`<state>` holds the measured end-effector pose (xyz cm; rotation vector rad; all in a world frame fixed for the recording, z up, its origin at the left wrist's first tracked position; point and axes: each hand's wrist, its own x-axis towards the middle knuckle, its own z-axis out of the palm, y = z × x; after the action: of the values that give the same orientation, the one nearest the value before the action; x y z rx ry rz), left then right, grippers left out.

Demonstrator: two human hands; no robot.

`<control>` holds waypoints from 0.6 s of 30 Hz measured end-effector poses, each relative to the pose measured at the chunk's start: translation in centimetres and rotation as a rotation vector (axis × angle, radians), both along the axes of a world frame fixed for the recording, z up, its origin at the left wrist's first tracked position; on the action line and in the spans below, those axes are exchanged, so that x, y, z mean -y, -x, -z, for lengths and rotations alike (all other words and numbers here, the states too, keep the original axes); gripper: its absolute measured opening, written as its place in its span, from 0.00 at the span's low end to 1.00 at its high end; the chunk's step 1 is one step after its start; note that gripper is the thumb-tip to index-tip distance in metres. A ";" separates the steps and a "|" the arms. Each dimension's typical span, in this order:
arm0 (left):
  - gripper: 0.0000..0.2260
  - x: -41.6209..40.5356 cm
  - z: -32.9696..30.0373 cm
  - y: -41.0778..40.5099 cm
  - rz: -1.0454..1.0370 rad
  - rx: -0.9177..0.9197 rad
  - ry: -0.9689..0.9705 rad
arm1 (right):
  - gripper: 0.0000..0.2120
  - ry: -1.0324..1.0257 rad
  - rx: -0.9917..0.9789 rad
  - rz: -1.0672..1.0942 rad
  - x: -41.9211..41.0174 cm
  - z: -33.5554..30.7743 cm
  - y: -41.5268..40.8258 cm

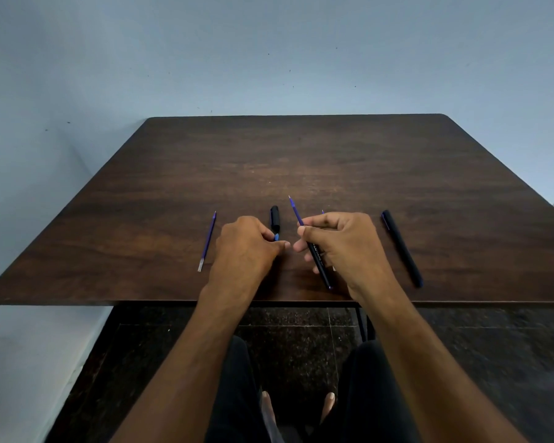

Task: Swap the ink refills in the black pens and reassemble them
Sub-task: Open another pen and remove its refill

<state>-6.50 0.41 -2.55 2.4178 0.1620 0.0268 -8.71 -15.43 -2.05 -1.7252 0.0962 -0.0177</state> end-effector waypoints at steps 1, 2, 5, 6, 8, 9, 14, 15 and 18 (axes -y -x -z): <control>0.15 0.1 0.0 0.0 -0.002 -0.009 -0.005 | 0.04 0.002 -0.001 0.000 0.0 0.0 0.0; 0.16 0.2 0.1 0.0 -0.009 -0.013 -0.010 | 0.04 0.003 -0.003 0.001 0.0 0.1 0.0; 0.16 0.5 0.1 0.0 -0.033 -0.017 -0.031 | 0.04 0.000 -0.012 0.003 0.0 0.1 0.0; 0.16 0.6 0.1 0.0 -0.034 -0.023 -0.038 | 0.04 0.000 -0.012 0.003 0.0 0.1 0.0; 0.15 0.6 0.0 0.0 -0.024 -0.030 -0.053 | 0.04 0.004 -0.008 0.001 0.1 0.2 -0.1; 0.15 0.6 0.0 0.0 -0.019 -0.031 -0.057 | 0.04 0.006 -0.005 -0.001 0.1 0.2 0.0; 0.14 0.3 -0.1 0.2 -0.022 0.005 -0.017 | 0.03 -0.019 0.001 -0.012 0.2 0.3 0.0; 0.13 0.2 -0.1 0.3 -0.025 0.037 0.005 | 0.03 -0.028 -0.002 -0.016 0.2 0.3 0.0; 0.05 -0.1 -0.1 0.5 -0.020 0.202 0.085 | 0.04 -0.040 -0.002 -0.038 0.1 0.4 0.0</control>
<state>-6.96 0.51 -2.41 2.3115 0.0930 0.2677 -8.68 -15.55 -2.45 -1.6864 0.0646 0.0136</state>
